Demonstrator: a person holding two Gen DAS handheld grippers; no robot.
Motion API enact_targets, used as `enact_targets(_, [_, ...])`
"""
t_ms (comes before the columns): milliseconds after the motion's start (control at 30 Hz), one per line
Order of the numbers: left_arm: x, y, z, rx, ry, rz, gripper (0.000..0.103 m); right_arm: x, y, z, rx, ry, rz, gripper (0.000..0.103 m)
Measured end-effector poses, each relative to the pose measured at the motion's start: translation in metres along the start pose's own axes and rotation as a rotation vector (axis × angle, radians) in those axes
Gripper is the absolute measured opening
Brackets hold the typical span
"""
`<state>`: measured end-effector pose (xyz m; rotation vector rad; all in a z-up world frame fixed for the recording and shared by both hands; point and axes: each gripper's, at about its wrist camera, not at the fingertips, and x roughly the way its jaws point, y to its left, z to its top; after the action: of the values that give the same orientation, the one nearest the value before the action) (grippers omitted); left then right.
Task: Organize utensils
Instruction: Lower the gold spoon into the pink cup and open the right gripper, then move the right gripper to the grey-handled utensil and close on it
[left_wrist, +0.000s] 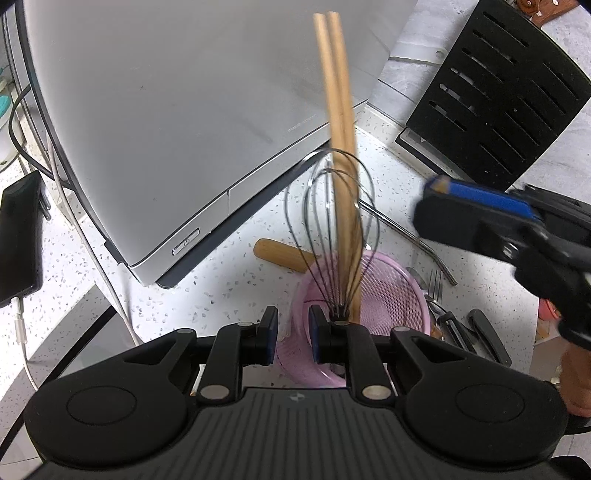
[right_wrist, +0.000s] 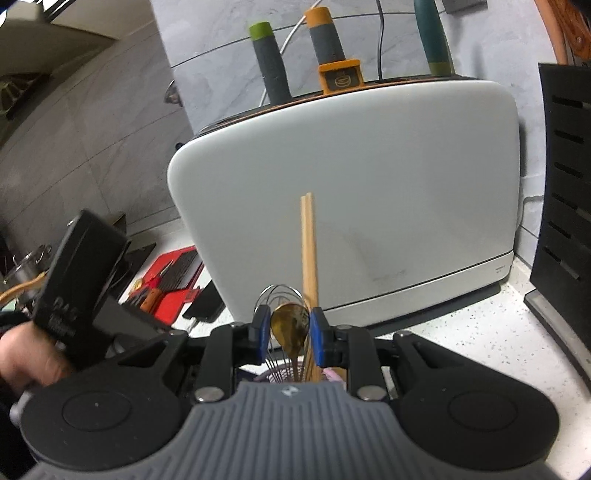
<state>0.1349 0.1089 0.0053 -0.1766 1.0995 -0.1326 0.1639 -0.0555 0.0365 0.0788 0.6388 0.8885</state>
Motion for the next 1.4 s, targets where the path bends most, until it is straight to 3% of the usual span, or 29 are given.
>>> enact_targets(233, [0.001,-0.001,0.0,0.004,0.001,-0.001,0.019,-0.016,-0.003,-0.012,-0.032,0.03,-0.001,0.02])
enact_targets(433, [0.004,-0.003,0.0,0.0,0.003,0.001,0.019,-0.006,0.005,-0.033,-0.08,0.146,0.005,0.02])
enact_targets(700, [0.006,-0.003,0.0,0.0,0.006,0.001,0.019,0.011,0.022,-0.046,-0.137,0.212,0.02,0.023])
enact_targets(933, [0.004,0.001,-0.001,-0.002,0.005,-0.001,0.019,0.011,0.03,-0.046,-0.182,0.223,0.016,0.042])
enact_targets(1033, [0.003,0.002,-0.001,-0.001,0.005,-0.004,0.019,-0.001,0.027,-0.042,-0.164,0.202,0.01,0.043])
enact_targets(1233, [0.002,0.003,-0.001,-0.002,0.003,-0.004,0.019,-0.024,0.0,-0.033,-0.11,0.17,-0.056,0.044])
enact_targets(1400, [0.002,0.001,-0.001,0.0,0.003,0.001,0.019,-0.031,-0.029,-0.035,-0.109,0.224,-0.227,0.044])
